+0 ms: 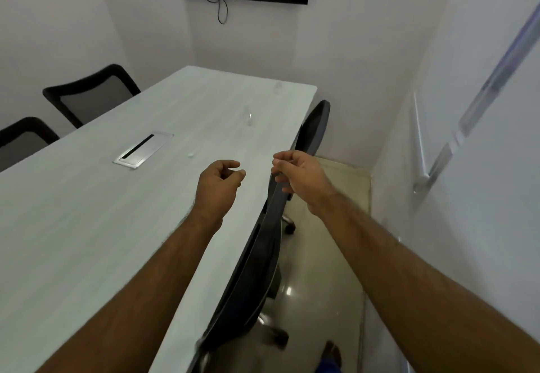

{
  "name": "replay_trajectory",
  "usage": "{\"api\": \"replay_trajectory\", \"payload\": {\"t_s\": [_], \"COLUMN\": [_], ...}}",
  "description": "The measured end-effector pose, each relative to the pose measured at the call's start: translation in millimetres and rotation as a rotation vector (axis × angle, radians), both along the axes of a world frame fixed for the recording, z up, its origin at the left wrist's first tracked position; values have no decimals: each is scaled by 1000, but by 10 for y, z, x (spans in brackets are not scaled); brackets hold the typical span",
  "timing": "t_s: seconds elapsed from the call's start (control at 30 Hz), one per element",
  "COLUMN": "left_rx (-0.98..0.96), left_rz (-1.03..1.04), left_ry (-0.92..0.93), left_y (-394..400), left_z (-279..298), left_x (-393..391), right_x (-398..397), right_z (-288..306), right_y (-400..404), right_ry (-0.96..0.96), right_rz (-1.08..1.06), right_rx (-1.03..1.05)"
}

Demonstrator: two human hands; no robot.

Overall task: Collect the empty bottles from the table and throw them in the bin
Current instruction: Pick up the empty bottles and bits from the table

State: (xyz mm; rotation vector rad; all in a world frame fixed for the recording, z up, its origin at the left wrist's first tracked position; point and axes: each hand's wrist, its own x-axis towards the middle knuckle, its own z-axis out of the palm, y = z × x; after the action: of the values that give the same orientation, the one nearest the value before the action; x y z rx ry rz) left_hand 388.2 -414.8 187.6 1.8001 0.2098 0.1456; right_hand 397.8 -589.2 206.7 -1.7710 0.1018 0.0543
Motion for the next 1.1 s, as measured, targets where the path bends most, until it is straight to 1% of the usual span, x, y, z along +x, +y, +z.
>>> {"api": "replay_trajectory", "payload": {"t_s": [0.07,0.2,0.4,0.53,0.67,0.73,0.87,0.93,1.03,1.1], "left_rx": [5,-21,-9,6,52,93,90,130,271,381], "left_rz": [38,128,203,242,283,306,226,221,268,298], "left_ry": [-18,5,27,56,90,152,461,572,606,629], "left_y": [-249,-708,-1088,-1271,-1340,-1307,-1207,-1174,-1130,-1076], "left_z": [-36,18,51,-95,-402,-627,-1042,-1200,-1364,-1491], "left_x": [421,1206,2139,2829,3581,4055,4795,5130,5489,5705], "right_x": [476,1393,2551,3323,4191,4734,5588,5982,6425,6709], "right_z": [-26,19,14,-161,-433,-611,-949,-1101,-1258,-1365], "right_y": [-275,-671,-950,-1134,-1233,-1229,-1169,-1133,-1051,-949], "right_ry": [-11,12,20,2,-15,-9,62,96,104,83], "right_rz": [27,65,155,246,316,363,459,505,569,635], "right_rx": [7,12,-21,-76,-130,-163,-235,-277,-346,-430]}}
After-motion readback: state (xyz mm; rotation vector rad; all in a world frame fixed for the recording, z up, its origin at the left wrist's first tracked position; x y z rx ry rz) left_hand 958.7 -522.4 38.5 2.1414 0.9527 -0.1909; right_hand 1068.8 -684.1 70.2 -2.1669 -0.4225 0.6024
